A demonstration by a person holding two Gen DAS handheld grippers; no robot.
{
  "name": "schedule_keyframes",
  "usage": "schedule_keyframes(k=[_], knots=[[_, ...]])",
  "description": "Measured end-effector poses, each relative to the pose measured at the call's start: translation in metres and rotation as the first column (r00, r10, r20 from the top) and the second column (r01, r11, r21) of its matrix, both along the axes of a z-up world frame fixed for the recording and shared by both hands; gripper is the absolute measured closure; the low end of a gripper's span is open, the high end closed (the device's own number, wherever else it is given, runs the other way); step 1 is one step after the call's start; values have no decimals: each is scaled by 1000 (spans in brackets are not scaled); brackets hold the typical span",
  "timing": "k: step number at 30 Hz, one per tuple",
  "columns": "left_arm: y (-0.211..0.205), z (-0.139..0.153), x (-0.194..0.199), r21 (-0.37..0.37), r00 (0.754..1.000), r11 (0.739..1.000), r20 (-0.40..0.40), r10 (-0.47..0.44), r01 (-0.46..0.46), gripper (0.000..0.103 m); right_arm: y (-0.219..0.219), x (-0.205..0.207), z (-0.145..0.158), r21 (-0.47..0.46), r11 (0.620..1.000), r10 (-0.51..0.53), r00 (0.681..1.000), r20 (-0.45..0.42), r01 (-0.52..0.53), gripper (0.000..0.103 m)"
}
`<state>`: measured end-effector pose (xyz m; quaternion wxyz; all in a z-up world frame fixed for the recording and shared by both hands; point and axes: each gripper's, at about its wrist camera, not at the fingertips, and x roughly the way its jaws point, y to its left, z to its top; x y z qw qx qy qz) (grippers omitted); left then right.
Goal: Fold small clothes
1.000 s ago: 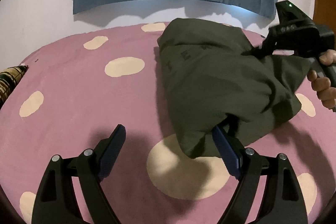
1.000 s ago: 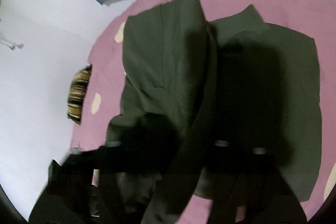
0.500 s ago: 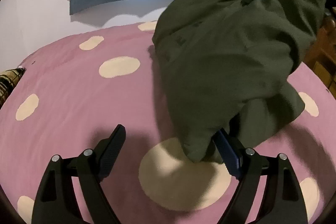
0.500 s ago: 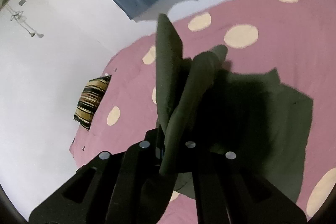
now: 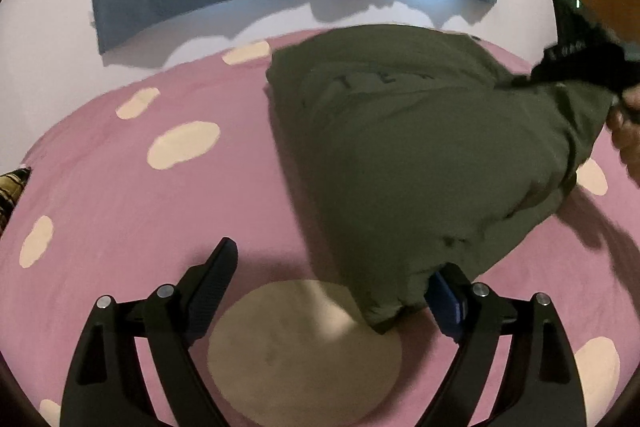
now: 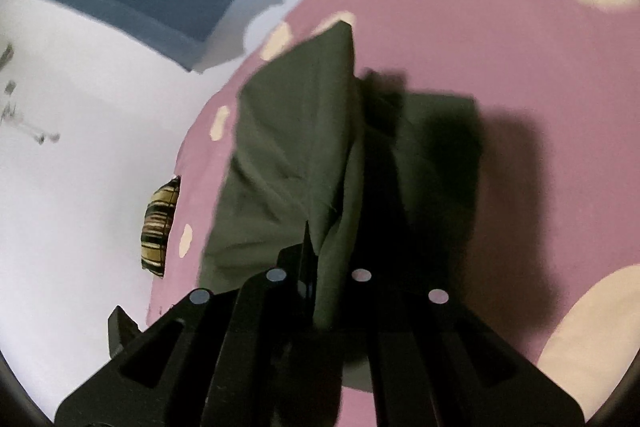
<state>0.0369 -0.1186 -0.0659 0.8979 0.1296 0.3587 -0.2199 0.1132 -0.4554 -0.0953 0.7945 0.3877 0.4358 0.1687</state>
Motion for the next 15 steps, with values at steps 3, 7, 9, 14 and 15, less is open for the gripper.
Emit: schedule_keyframes(k=[3,7,9,14,15], knots=[[-1,-3,5,1,1000,1000,-26,-2,2,16,-5,3,-28,46,999,-9,1000,-29,10,100],[-1,-4,6,17,999,1000,-32,14,-13,16,-11,2,-38,142,990,-7,1000,-30,11,91],[0,-5,9,14,999,1000,-44,23,-22,16,-14,-5,-33,161,987,-11,999,-31,16,75],[0,-7,10,4,998,1000,-60,30,-30,16,-18,-42,-12,142,990,-17,1000,23,14,39],[0,-8,10,9,998,999,-57,31,-31,16,-18,-50,-10,140,990,-15,1000,26,11,38]])
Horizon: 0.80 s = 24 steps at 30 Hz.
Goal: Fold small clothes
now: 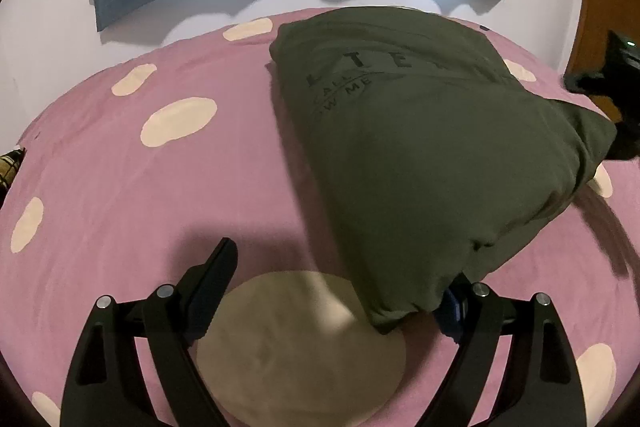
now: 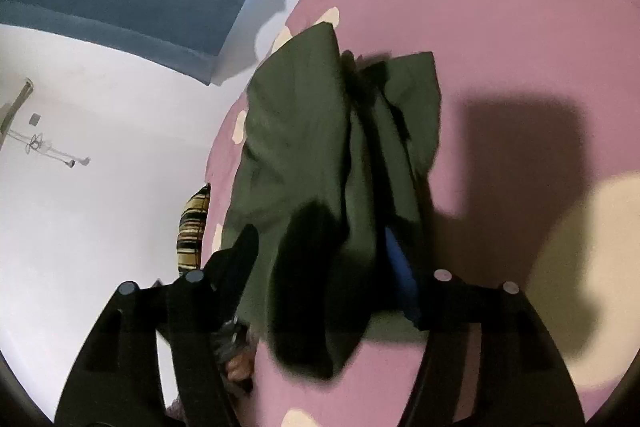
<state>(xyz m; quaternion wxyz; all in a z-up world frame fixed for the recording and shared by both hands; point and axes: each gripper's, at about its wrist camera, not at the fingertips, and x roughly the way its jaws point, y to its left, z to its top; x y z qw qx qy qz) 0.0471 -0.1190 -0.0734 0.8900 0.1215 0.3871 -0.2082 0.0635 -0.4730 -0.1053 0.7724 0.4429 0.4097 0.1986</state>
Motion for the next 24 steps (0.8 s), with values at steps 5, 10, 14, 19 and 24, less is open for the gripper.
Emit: schedule_keyframes(k=[5,10,14,19,24], knots=[[-3,1,-2,20,1000,1000,12,7,-7,16,13,-13,-4,-11,999,38,999,-13,-38,35],[-6,4,-3,41,999,999,34,13,-15,16,33,-5,5,-209,974,91,996,17,-85,90],[-6,-1,-1,38,1000,999,18,1,-1,15,25,-6,-7,-232,971,63,998,13,-58,91],[-4,-9,9,10,999,1000,-45,1,0,15,13,-2,-46,-138,989,47,999,-10,-48,91],[-3,-10,10,2,999,1000,-53,1,-1,14,10,8,-57,-60,997,39,999,0,-39,92]])
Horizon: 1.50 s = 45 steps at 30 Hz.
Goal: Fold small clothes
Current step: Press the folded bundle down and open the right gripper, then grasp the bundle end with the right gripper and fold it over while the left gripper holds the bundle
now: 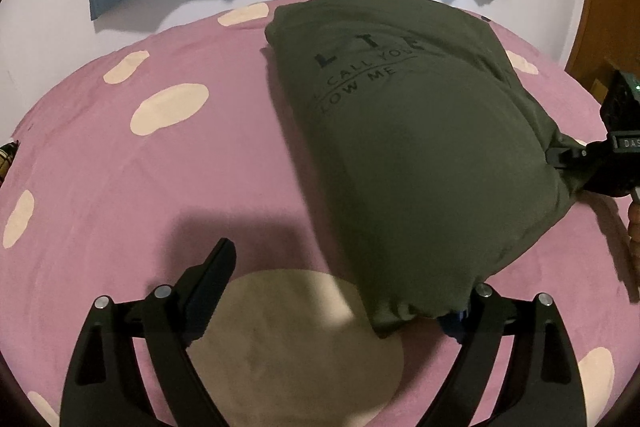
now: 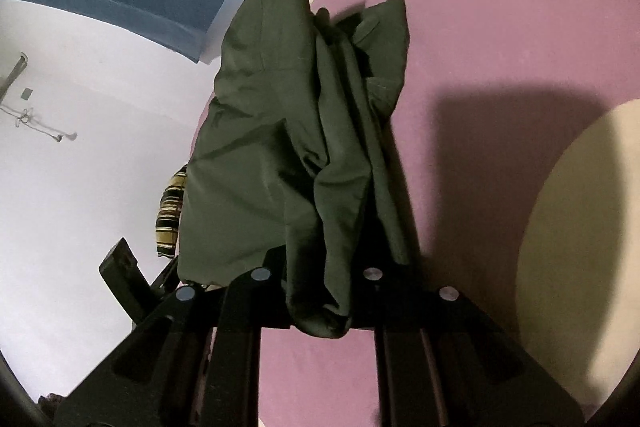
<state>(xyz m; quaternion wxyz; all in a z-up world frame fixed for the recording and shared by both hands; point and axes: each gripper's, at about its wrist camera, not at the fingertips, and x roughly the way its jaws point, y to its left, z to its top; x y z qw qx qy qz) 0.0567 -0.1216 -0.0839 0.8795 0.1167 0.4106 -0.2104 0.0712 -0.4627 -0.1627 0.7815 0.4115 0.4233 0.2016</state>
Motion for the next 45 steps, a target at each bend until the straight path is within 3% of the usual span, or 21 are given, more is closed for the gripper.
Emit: schedule_keyframes(k=[12,18,21,24,25,28,33,37,43,45], knots=[[3,0,1,-19,1000,1000,-25,10,-10,14,3,-9,3,24,999,-27,1000,-11,27,84],[11,-1,2,-55,997,998,-80,7,-11,15,1,-15,4,35,999,-39,999,-17,39,73],[20,-1,-3,-78,993,997,-118,-20,11,15,-6,-25,11,20,998,-51,999,-16,51,66],[32,5,-15,-111,986,991,-141,-85,69,15,-13,-32,20,4,997,-75,997,-6,75,52],[37,10,-20,-126,985,988,-136,-102,85,15,-14,-33,24,-12,996,-87,996,-1,87,42],[51,31,-21,-162,989,982,-90,-115,100,15,-24,-29,35,-40,992,-119,993,23,119,39],[50,59,23,-215,996,974,-34,-77,68,15,-35,12,39,16,994,-108,993,44,108,31],[25,60,77,-257,993,964,-77,-90,67,15,-46,64,27,79,991,-108,994,19,106,28],[-12,52,137,-203,994,978,-89,-61,42,15,-43,120,32,70,995,-76,995,60,72,28],[-19,48,149,-198,993,980,-100,-58,38,15,-35,134,36,43,998,-37,996,80,34,36]])
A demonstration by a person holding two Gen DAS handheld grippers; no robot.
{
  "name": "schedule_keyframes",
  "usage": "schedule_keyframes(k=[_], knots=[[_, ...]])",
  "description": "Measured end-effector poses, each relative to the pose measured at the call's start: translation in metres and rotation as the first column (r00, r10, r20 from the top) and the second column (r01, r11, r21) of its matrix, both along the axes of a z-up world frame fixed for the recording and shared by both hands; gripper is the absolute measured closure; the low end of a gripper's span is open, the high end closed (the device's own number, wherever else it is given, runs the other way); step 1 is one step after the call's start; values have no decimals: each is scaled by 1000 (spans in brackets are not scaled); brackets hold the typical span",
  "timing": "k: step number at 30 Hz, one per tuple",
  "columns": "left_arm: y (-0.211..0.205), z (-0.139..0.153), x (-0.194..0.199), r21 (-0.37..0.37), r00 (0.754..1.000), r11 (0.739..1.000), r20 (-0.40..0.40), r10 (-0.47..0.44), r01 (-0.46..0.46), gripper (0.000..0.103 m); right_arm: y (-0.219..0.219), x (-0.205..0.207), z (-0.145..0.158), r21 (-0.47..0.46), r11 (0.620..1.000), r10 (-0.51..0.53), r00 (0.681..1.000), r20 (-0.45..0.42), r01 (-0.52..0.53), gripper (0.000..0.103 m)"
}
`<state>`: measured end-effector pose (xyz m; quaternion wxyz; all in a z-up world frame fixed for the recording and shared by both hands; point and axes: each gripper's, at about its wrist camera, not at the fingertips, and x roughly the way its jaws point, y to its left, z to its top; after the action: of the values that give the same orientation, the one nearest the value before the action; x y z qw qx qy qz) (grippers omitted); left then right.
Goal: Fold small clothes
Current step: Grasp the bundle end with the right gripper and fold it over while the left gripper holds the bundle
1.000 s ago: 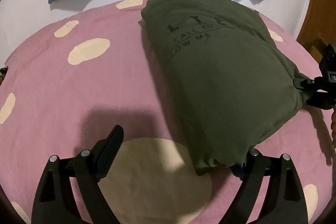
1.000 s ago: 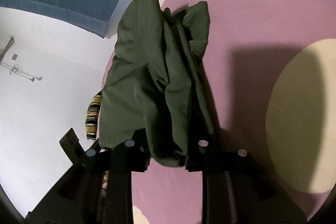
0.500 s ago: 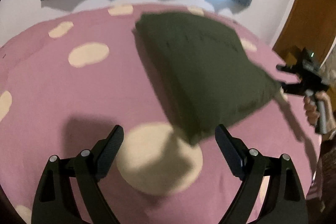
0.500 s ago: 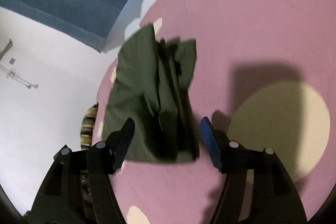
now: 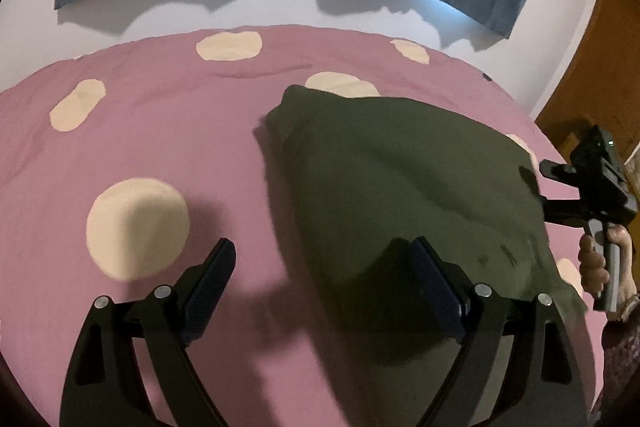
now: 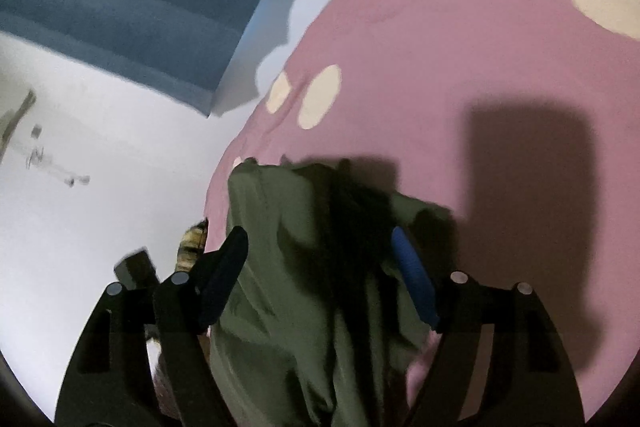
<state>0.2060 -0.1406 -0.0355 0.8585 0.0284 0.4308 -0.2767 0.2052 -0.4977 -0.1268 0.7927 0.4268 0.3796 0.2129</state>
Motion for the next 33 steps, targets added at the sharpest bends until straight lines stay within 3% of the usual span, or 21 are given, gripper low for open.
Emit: schedule_keyframes(k=[2,6,10,13,17,27,33], knots=[[-6,-2,7,7,1000,1000,-7,-2,2,15,10,14,2,-53,997,47,999,4,-47,99],[-11,-8,11,47,1000,999,0,-3,3,14,24,23,7,-188,979,74,997,-5,-73,100],[-21,-18,15,82,1000,997,-21,17,-15,14,14,32,-16,-175,984,7,997,-81,-21,101],[-28,-22,14,118,1000,993,1,20,-20,14,4,35,-37,-116,993,-11,992,-128,-3,101],[-26,-29,15,110,1000,994,-8,26,-25,14,-1,36,-50,-75,997,-11,990,-144,0,101],[-23,-36,18,61,998,997,-49,48,-45,11,5,40,-51,-40,999,-24,989,-149,18,101],[-22,-35,19,49,996,997,-71,59,-56,11,2,34,-45,-65,996,-71,984,-161,61,94]])
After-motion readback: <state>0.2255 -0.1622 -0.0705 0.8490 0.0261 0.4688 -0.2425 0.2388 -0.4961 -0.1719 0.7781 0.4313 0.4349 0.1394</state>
